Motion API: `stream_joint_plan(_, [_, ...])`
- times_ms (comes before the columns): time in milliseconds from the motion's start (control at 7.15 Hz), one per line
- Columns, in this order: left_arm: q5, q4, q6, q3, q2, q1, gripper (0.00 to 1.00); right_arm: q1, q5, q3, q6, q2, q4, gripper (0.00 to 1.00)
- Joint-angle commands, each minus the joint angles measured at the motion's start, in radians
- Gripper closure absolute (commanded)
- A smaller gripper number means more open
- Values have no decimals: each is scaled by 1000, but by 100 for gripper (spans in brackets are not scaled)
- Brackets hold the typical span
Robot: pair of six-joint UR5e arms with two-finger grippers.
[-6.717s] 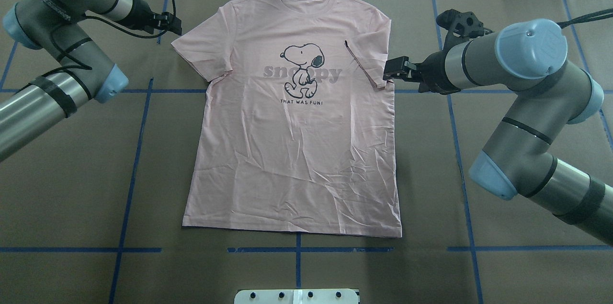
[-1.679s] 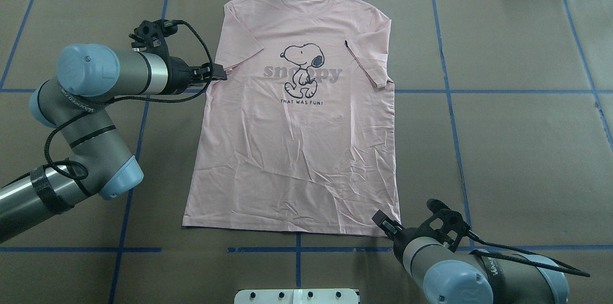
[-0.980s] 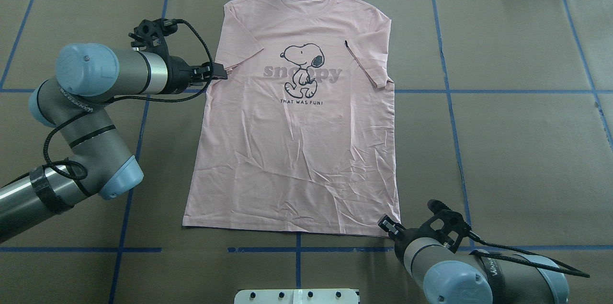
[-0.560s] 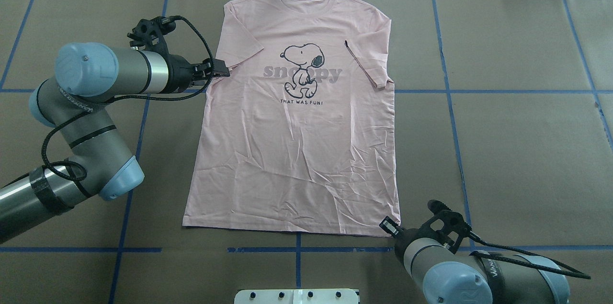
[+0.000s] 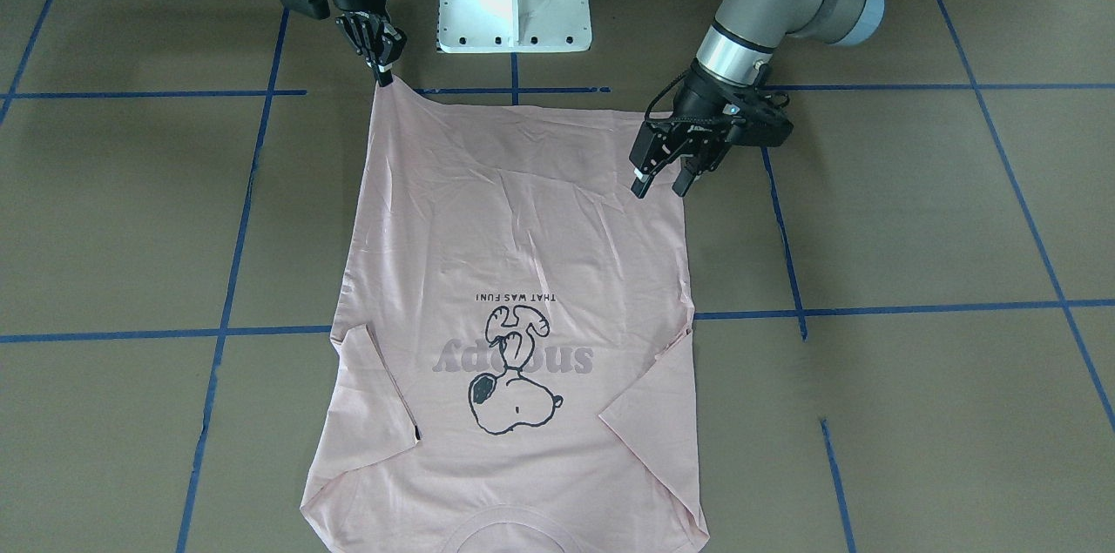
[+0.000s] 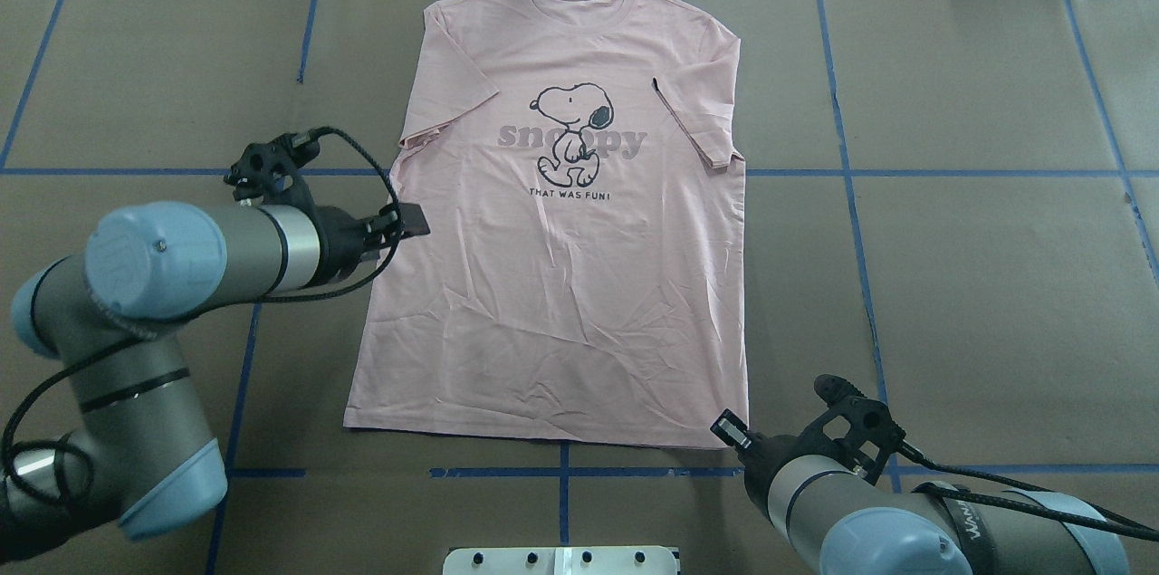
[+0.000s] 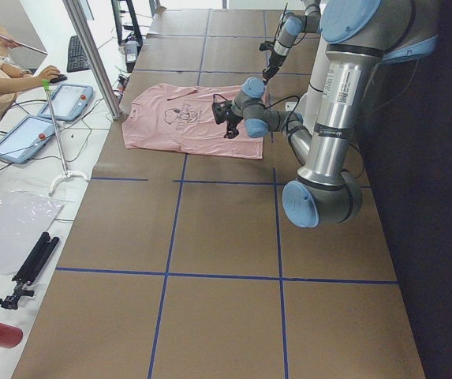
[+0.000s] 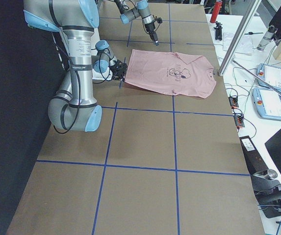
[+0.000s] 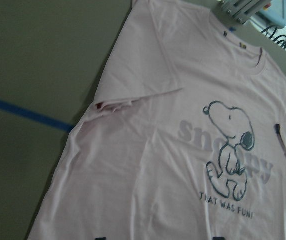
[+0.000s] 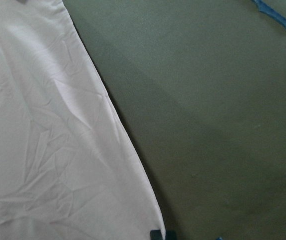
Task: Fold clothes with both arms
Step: 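Move the left gripper down to the near hem corner and grasp both corners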
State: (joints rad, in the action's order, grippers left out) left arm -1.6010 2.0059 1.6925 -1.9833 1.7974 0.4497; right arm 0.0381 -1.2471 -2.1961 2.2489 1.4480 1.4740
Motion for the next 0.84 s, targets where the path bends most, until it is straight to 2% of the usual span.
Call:
stream_joint_plan(0, [-2,-136,91,-77,-55,-89,24,0,0,-7,0,-1,2,100])
stream_joint_plan(280, [-10,-134,130,-63,-55,-121,24,-1,0,-7,0,-1,2,100])
stream_joint_plan(420, [-13,-128,130,-21,-47,-152,24,-1,0,-7,0,0,2,100])
stream_joint_plan(700, [-28,-133,136,-25,-59,-167,24,-4,-2,-5,-2,2,2,100])
